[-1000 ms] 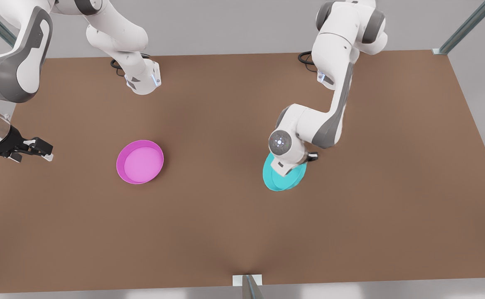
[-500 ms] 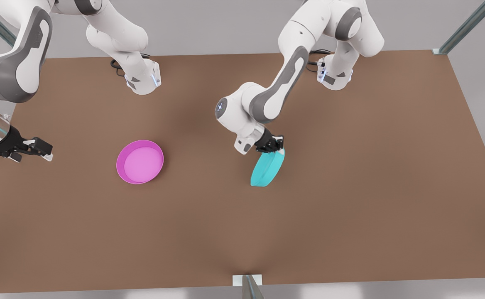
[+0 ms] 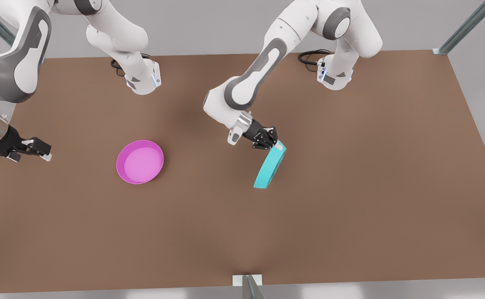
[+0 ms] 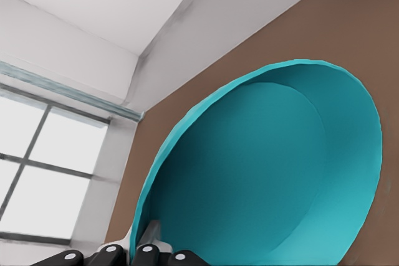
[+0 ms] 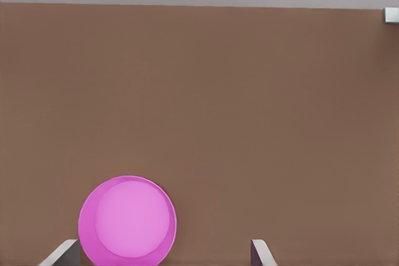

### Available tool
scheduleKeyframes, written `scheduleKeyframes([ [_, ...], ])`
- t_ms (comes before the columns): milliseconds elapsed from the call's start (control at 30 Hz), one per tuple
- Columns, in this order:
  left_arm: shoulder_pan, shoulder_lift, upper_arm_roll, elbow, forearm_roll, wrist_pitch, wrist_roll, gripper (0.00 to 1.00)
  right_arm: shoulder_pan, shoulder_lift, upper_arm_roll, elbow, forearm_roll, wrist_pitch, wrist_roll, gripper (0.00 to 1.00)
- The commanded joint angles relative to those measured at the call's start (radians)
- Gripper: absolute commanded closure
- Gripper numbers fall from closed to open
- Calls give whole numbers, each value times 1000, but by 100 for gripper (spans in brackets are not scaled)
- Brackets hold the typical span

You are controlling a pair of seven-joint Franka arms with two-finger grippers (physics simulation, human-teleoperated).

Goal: Flip the blue plate over with the left arm, and stack the pink plate on top of the blue plate with the right arm

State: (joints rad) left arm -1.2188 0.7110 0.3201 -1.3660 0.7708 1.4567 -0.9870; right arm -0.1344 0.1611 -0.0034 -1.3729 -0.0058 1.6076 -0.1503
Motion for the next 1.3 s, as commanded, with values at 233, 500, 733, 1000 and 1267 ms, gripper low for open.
scheduleKeyframes([
  [233, -71, 93, 1, 4, 185, -94, -1, 79, -1, -2, 0, 0, 0, 0, 0, 0],
  [500, -87, 183, 1, 5, 288, -104, -9, 79, -1, -5, 0, 21, 0, -6, 0, 0],
  [733, -85, 277, 2, 64, 305, -104, -7, 79, -1, -5, -7, 28, -2, -14, -2, 0],
  [1000, -84, 334, 7, 91, 323, -116, -9, 61, -2, 0, -7, 26, 1, -6, 0, 0],
  [1267, -84, 344, 5, 105, 323, -130, -10, 0, -4, 0, -7, 26, 6, -5, 0, 0],
])
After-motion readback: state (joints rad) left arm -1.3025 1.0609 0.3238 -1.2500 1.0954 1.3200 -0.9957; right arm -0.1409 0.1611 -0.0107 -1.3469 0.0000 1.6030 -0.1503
